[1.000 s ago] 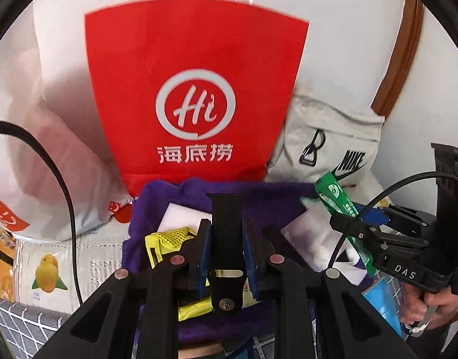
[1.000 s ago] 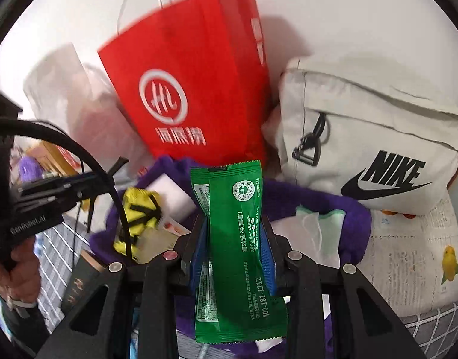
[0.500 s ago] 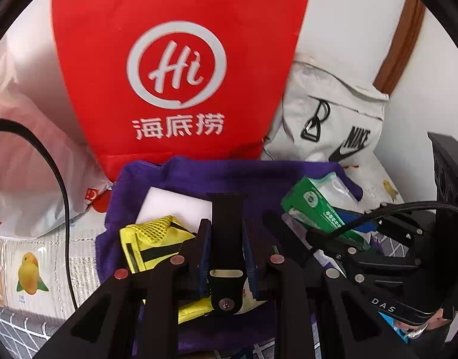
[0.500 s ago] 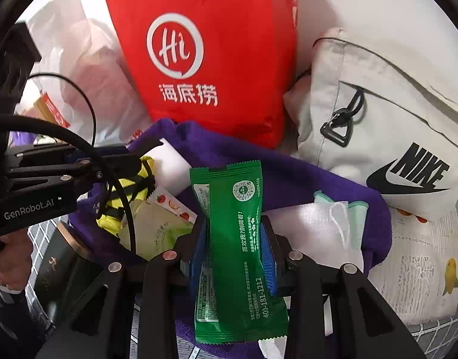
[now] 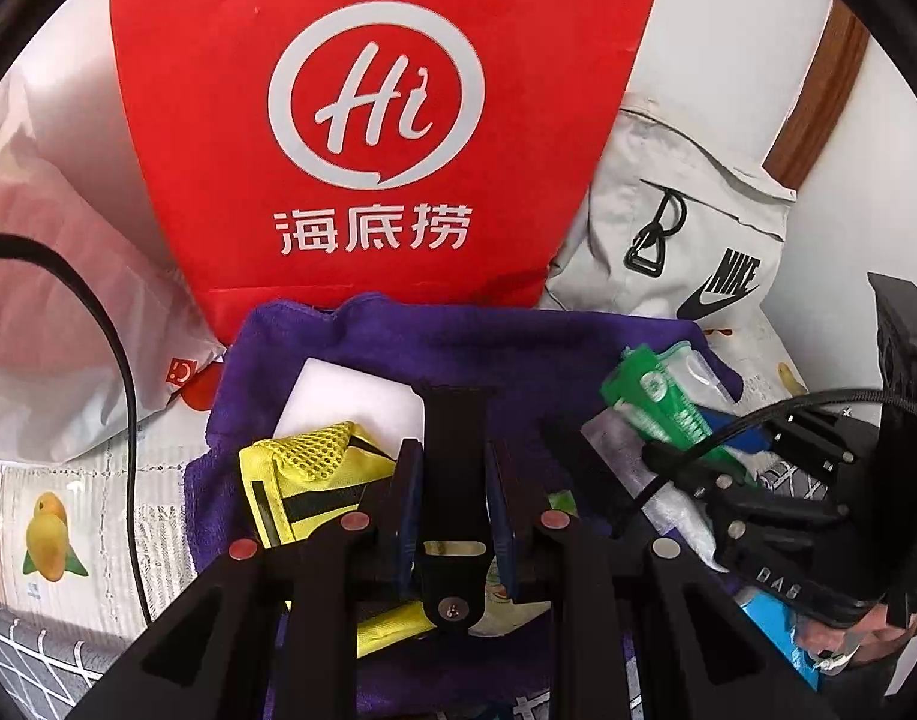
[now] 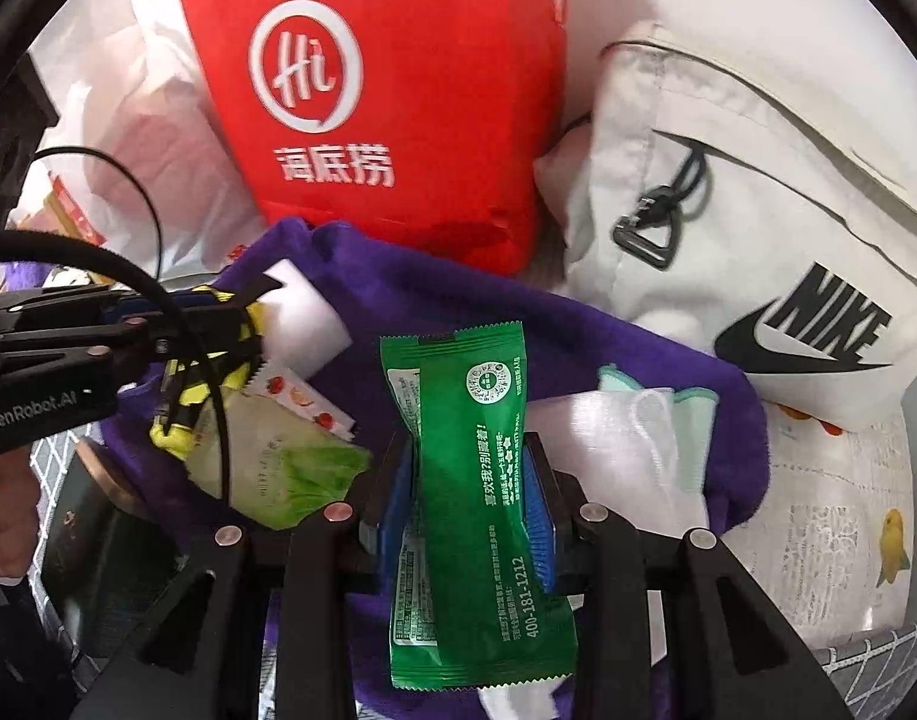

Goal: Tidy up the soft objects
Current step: 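Carry the green packet and black strap over the purple towel with both tools, then open the right tool releasing the green packet while the left tool releases the strap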

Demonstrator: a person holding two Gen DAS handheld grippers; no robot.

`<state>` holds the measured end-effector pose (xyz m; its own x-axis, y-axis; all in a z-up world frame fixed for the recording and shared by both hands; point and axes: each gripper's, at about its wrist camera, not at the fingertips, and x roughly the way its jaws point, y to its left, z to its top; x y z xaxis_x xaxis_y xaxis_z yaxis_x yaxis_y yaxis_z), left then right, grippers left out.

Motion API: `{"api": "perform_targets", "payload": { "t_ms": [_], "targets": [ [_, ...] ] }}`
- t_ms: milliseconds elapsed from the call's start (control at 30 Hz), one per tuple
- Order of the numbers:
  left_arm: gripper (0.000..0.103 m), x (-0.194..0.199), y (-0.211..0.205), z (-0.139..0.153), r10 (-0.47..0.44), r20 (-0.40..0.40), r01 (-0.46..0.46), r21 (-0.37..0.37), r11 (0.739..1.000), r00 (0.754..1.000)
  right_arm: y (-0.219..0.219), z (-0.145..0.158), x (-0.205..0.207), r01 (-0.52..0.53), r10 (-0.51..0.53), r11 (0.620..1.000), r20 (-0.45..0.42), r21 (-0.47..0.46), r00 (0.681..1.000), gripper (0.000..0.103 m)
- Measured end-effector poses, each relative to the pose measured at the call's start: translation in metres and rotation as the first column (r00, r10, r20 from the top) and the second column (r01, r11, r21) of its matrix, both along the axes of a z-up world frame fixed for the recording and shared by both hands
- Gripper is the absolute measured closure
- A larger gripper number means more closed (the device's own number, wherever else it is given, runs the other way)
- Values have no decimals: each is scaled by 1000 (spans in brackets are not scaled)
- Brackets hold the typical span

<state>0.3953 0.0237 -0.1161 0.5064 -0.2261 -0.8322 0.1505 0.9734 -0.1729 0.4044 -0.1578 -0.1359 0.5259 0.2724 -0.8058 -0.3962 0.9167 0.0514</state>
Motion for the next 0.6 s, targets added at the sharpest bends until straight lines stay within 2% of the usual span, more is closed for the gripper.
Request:
{"api": "perform_targets", "payload": {
  "t_ms": [267,600],
  "targets": [
    [83,6,3,-11,17,-40,-17,-6,1000,999,-6,-8,9,20,-20,1000,-17,1,1000,66],
    [83,6,-2,-11,-1,-42,1,4,1000,999,-7,-12,11,35,-35,999,-36,3,999,66]
  ]
}}
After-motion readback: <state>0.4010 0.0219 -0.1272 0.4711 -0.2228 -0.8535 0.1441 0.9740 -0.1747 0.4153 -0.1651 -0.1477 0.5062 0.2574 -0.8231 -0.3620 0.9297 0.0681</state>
